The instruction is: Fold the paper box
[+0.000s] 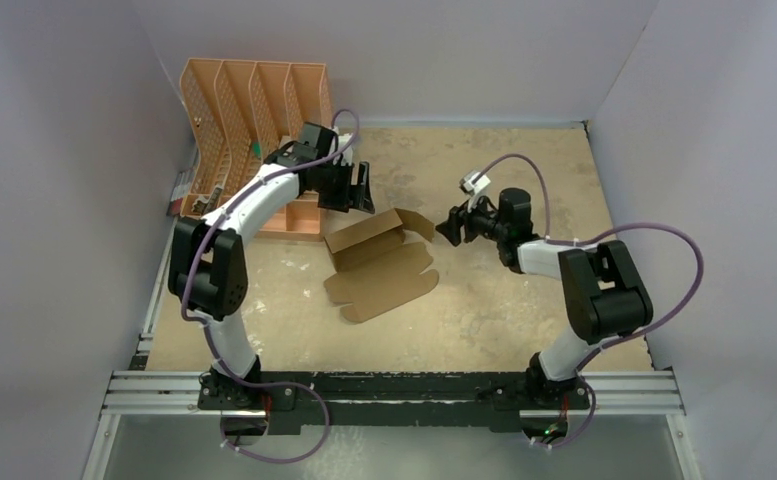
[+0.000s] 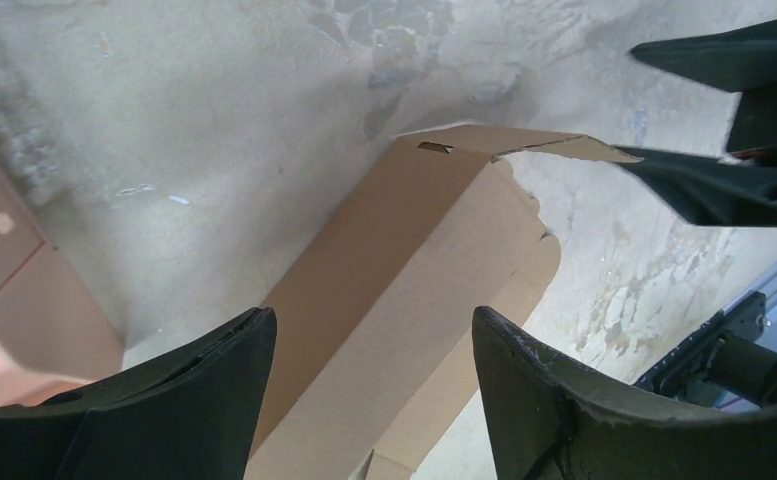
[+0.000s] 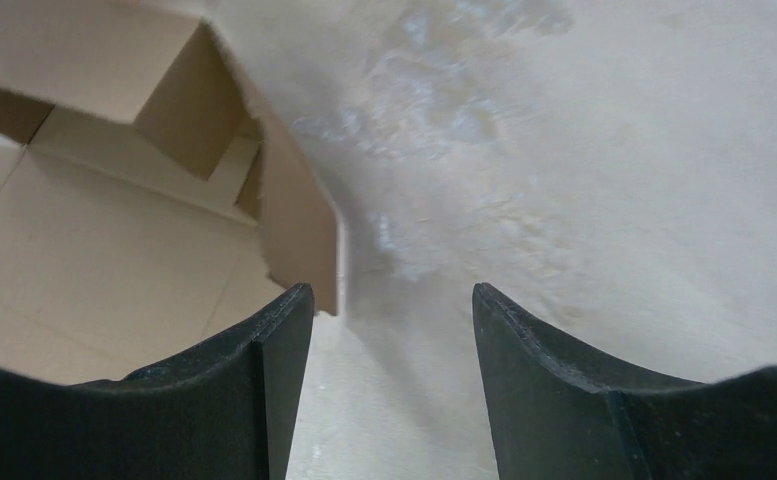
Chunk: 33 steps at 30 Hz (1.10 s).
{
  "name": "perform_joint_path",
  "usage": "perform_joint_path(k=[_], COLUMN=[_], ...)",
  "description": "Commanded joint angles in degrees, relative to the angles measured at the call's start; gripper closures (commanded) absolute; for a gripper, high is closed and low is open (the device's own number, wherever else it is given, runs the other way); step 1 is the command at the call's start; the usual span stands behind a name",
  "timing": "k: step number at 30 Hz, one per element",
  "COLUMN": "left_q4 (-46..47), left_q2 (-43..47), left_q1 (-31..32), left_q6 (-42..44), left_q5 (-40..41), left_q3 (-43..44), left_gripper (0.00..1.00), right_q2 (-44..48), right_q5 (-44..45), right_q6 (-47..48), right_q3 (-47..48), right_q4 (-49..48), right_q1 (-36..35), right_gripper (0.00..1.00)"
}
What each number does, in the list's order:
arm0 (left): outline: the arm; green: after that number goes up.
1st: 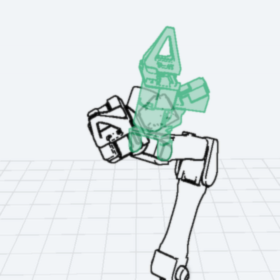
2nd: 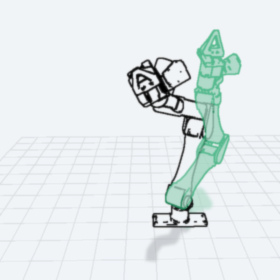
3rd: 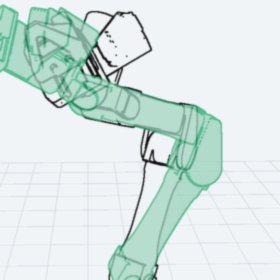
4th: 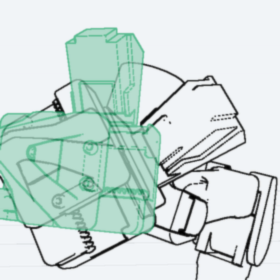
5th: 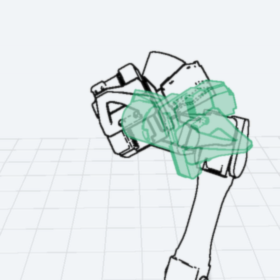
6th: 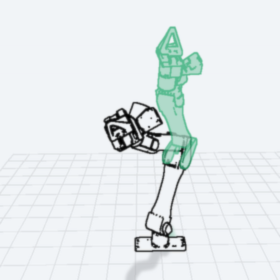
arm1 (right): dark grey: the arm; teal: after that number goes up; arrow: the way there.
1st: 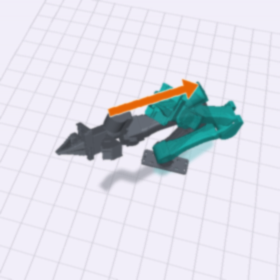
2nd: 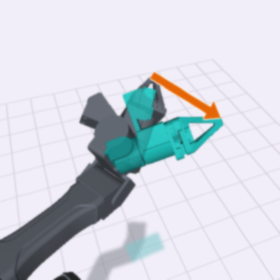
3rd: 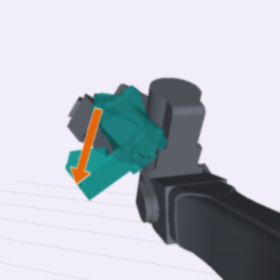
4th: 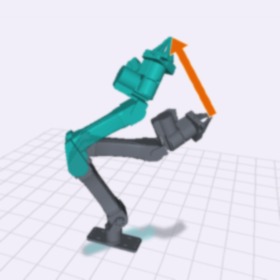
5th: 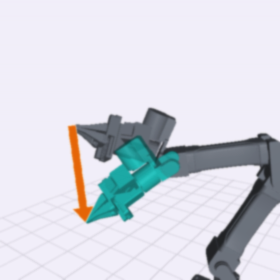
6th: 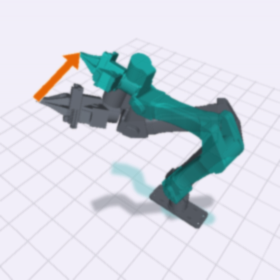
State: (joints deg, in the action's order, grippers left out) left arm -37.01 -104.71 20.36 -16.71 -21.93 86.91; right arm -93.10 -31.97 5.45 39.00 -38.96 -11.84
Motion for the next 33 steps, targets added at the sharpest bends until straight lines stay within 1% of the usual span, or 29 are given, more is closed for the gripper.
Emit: perform_joint_path(k=[1, 6, 9, 14, 17, 28, 33], left_q4=[5.0, 7.9, 8.0, 9.0, 10.0, 13.7, 16.9], left_q2=[-1.0, -1.3, -1.5, -1.9, -2.5, -2.0, -1.8], left_q1=[-0.2, -0.1, -0.1, -0.1, -0.1, -0.1, 0.0], left_q6=[-0.6, -2.4, -2.1, -2.0, -2.3, -5.4, -8.0], left_q5=[-5.8, -9.1, -9.3, -9.1, -9.5, -10.5, -12.5], left_q3=[-1.7, -4.5, -5.9, -8.0, -8.9, -12.0, -13.7], left_gripper=[0.28, 0.28, 0.28, 0.29, 0.29, 0.30, 0.30], right_q2=[-2.7, -5.9, -7.3, -8.3, -8.9, -12.3, -12.8], right_q5=[-4.9, -5.1, -4.7, -3.0, -2.5, -5.5, -2.0], right_q6=[1.4, 1.7, 1.0, -1.0, -1.1, -0.9, -2.0], right_q3=[1.2, 0.7, 0.1, -1.0, -0.7, 1.4, 0.6], right_q4=[-3.8, -8.0, -11.0, -16.6, -18.2, -20.0, -23.4], right_q1=[-3.4, -7.5, -9.6, -10.8, -11.3, -15.3, -17.4], right_gripper=[0.37, 0.36, 0.35, 0.35, 0.34, 0.32, 0.32])
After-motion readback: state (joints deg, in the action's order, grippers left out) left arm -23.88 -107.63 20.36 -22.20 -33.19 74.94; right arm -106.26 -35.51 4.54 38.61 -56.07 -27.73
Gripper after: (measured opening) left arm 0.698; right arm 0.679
